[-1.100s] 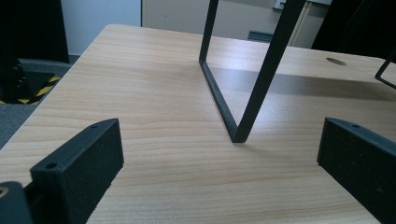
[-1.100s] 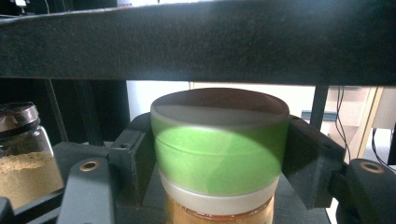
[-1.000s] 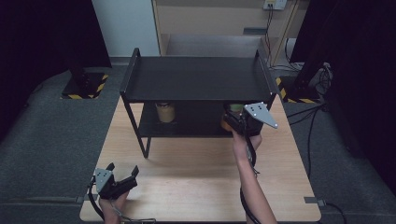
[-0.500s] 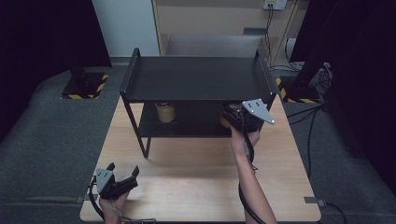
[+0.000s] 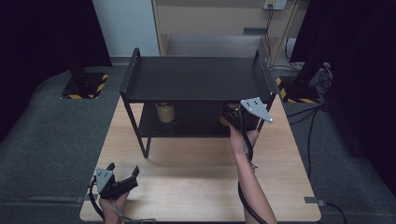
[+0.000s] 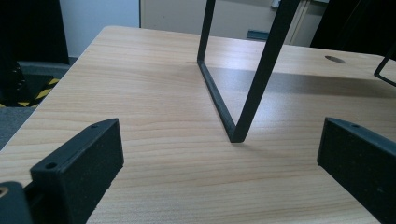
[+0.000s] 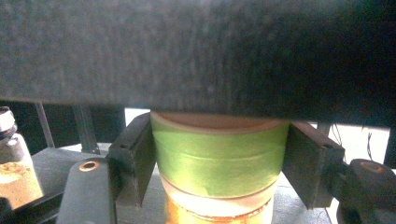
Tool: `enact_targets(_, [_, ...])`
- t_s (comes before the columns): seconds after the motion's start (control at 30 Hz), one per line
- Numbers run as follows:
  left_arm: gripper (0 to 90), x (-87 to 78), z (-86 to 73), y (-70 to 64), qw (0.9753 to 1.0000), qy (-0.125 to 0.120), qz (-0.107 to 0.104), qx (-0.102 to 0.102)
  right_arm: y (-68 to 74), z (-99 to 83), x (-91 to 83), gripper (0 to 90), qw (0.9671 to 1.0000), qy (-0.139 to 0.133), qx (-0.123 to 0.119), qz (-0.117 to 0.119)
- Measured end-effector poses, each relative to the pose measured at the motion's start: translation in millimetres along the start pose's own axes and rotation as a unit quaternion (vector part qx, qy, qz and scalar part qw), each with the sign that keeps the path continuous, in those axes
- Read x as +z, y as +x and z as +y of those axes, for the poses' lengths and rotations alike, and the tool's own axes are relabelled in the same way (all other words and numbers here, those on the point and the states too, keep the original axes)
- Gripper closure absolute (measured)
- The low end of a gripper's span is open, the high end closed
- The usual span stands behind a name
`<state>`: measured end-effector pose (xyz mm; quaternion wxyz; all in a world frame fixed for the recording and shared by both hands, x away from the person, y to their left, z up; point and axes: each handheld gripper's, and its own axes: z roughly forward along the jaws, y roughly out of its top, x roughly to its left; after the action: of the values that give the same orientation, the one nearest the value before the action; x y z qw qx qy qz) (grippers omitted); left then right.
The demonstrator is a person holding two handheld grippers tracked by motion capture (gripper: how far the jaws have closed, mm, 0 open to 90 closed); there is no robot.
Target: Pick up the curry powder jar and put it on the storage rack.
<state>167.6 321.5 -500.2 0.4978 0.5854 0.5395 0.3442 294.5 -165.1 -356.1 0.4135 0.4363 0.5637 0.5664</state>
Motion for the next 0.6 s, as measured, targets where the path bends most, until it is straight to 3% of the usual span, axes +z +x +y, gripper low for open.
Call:
enact_targets(0.43, [0.0, 0.0, 0.1, -0.8, 1.0000, 0.000, 0.001, 0.002, 1.2, -0.8, -1.1, 32.8, 1.0000, -0.001, -0.003, -0.003])
enact_targets(0.6, [0.0, 0.1, 0.3, -0.7, 1.0000, 0.001, 0.001, 0.002, 5.5, -1.7, -3.9, 27.6, 0.9999, -0.003, -0.011, -0.009])
